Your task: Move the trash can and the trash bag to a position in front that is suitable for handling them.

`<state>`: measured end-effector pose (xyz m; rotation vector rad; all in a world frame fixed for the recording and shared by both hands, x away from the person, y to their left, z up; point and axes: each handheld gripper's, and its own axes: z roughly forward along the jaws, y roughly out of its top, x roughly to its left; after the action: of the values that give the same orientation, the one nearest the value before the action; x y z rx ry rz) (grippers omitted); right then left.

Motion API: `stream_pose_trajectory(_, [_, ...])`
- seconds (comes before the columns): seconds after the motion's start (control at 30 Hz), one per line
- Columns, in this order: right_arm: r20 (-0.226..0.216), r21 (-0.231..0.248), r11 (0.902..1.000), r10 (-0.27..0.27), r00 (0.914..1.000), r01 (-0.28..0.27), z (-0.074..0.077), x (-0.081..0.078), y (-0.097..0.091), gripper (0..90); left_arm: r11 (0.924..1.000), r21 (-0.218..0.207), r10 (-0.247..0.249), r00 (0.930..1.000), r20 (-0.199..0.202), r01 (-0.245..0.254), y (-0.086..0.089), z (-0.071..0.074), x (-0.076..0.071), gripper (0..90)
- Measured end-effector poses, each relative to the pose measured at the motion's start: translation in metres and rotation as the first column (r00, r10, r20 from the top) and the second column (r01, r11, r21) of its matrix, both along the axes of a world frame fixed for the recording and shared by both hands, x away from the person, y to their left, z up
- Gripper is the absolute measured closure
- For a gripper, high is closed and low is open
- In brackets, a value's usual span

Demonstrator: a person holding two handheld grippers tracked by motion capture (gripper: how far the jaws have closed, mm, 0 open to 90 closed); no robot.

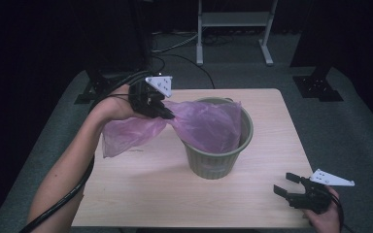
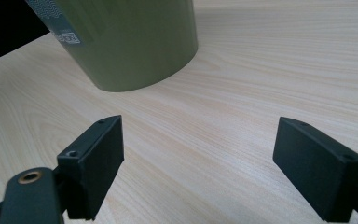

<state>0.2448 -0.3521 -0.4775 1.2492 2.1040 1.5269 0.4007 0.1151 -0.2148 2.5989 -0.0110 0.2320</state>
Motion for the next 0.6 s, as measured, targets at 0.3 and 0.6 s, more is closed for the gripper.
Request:
stream_pose_trajectory(0.3, [0.000, 0.001, 1.0000, 0.005, 1.0000, -0.005, 0.000, -0.001, 0.000, 15.4, 0.9996, -0.027, 0.002, 0.9992, -0.040, -0.003, -0.024, -0.020, 0.015, 86.3])
stream_pose_trajectory(0.6, [0.002, 0.018, 0.9998, 0.009, 1.0000, -0.009, 0.006, 0.001, -0.001, 15.4, 0.9919, -0.123, 0.021, 0.9966, -0.079, -0.031, -0.017, -0.022, 0.013, 65.7])
